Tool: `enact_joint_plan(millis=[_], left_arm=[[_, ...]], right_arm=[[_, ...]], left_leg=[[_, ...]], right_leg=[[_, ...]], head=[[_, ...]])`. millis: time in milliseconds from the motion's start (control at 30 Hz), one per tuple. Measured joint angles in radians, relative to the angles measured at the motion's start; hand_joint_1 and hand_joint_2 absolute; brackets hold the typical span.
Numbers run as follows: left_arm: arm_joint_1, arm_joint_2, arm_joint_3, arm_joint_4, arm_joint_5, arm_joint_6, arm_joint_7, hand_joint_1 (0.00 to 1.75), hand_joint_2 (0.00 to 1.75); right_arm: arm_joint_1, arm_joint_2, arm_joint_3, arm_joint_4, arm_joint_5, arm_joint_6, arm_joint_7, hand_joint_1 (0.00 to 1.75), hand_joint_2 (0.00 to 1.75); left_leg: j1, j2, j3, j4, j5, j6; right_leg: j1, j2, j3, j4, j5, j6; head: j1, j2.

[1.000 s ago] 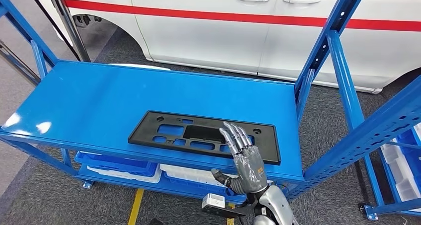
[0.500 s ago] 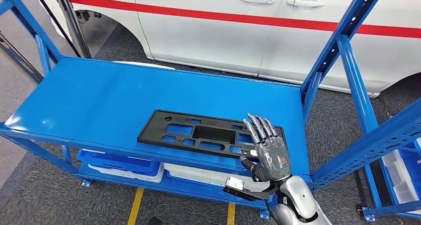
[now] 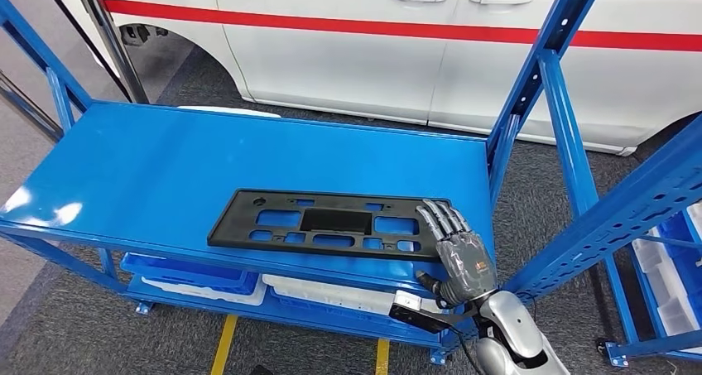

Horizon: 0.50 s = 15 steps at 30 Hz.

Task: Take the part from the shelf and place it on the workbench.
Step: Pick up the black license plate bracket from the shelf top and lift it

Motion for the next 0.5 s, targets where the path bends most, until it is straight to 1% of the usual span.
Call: enact_joint_plan(millis=[33, 67, 100, 167, 200, 233, 267, 300, 367, 400, 433, 467, 500], left_arm=[[-0.001, 0.0, 0.0, 0.0, 0.0, 0.0, 0.0, 0.0, 0.0], [-0.002, 0.001, 0.0, 0.0, 0.0, 0.0, 0.0, 0.0, 0.0], [-0.003, 0.001, 0.0, 0.0, 0.0, 0.0, -0.001, 0.0, 0.0], [-0.004, 0.001, 0.0, 0.0, 0.0, 0.0, -0.001, 0.0, 0.0], [-0.003, 0.002, 0.0, 0.0, 0.0, 0.0, 0.0, 0.0, 0.0], [-0.002, 0.001, 0.0, 0.0, 0.0, -0.001, 0.0, 0.0, 0.0], [-0.003, 0.001, -0.001, 0.0, 0.0, -0.001, 0.001, 0.0, 0.0], [-0.004, 0.001, -0.001, 0.0, 0.0, -0.001, 0.001, 0.0, 0.0], [-0.005, 0.001, -0.001, 0.0, 0.0, -0.002, 0.002, 0.0, 0.0], [-0.005, 0.001, -0.001, 0.0, 0.0, -0.002, 0.002, 0.0, 0.0], [-0.004, 0.001, -0.001, 0.0, 0.0, -0.002, 0.002, 0.0, 0.0], [-0.003, 0.001, -0.001, 0.0, 0.0, -0.003, 0.002, 0.0, 0.0], [-0.003, 0.001, -0.001, 0.0, 0.0, -0.003, 0.003, 0.0, 0.0]], right_arm=[[0.0, 0.0, 0.0, 0.0, -0.001, 0.001, -0.001, 0.0, 1.75], [-0.001, 0.0, 0.0, 0.001, -0.002, 0.004, -0.002, 0.0, 1.75], [-0.002, 0.0, 0.0, 0.001, -0.003, 0.009, -0.002, 0.0, 1.75], [-0.004, -0.002, 0.0, 0.005, -0.006, 0.02, -0.002, 0.0, 1.75], [-0.005, -0.003, 0.0, 0.007, -0.006, 0.024, -0.002, 0.0, 1.75], [-0.007, -0.004, 0.0, 0.011, -0.007, 0.027, -0.002, 0.0, 1.75], [-0.01, -0.005, 0.0, 0.014, -0.007, 0.03, -0.002, 0.0, 1.75], [-0.012, -0.006, 0.0, 0.017, -0.007, 0.033, -0.001, 0.0, 1.75], [-0.014, -0.009, 0.0, 0.024, -0.008, 0.035, 0.0, 0.0, 1.75], [-0.014, -0.01, 0.0, 0.029, -0.009, 0.035, 0.001, 0.0, 1.75], [-0.014, -0.01, 0.0, 0.033, -0.009, 0.035, 0.001, 0.0, 1.75], [-0.014, -0.011, 0.0, 0.036, -0.009, 0.035, 0.001, 0.0, 1.75], [-0.015, -0.012, 0.0, 0.039, -0.009, 0.035, 0.001, 0.0, 1.75]], left_leg=[[-0.001, 0.0, 0.032, -0.07, 0.033, 0.006], [-0.003, 0.0, 0.06, -0.132, 0.054, 0.01], [-0.005, -0.001, 0.077, -0.17, 0.063, 0.014], [-0.008, -0.002, 0.084, -0.191, 0.062, 0.018], [-0.007, -0.001, 0.086, -0.194, 0.065, 0.022], [-0.005, -0.001, 0.088, -0.2, 0.068, 0.027], [-0.003, 0.0, 0.09, -0.205, 0.072, 0.033], [-0.001, 0.001, 0.092, -0.209, 0.074, 0.038], [-0.002, 0.001, 0.091, -0.209, 0.075, 0.041], [-0.002, 0.001, 0.091, -0.209, 0.075, 0.041], [-0.002, 0.001, 0.091, -0.208, 0.074, 0.041], [-0.001, 0.0, 0.091, -0.207, 0.073, 0.04], [-0.001, 0.0, 0.092, -0.204, 0.071, 0.038]], right_leg=[[0.002, 0.001, 0.002, 0.001, -0.001, 0.001], [0.004, 0.001, 0.002, 0.002, -0.003, 0.003], [0.005, 0.001, 0.001, 0.003, -0.003, 0.007], [0.006, 0.001, -0.002, 0.003, -0.001, 0.016], [0.004, 0.001, -0.003, 0.003, -0.002, 0.021], [0.003, 0.001, -0.005, 0.011, -0.009, 0.026], [0.002, 0.001, -0.015, 0.034, -0.026, 0.032], [0.0, 0.0, -0.034, 0.077, -0.052, 0.037], [-0.004, 0.0, -0.093, 0.201, -0.11, 0.048], [-0.006, 0.0, -0.118, 0.251, -0.124, 0.052], [-0.008, 0.0, -0.129, 0.27, -0.12, 0.055], [-0.011, 0.0, -0.12, 0.249, -0.097, 0.056], [-0.013, -0.001, -0.094, 0.193, -0.061, 0.057]], head=[[0.0, 0.0], [0.0, 0.0], [0.001, 0.0], [0.001, 0.0], [0.001, 0.0], [0.001, 0.0], [0.002, 0.0], [0.002, 0.0], [0.002, 0.0], [0.002, 0.0], [0.002, 0.0], [0.002, 0.0], [0.002, 0.0]])
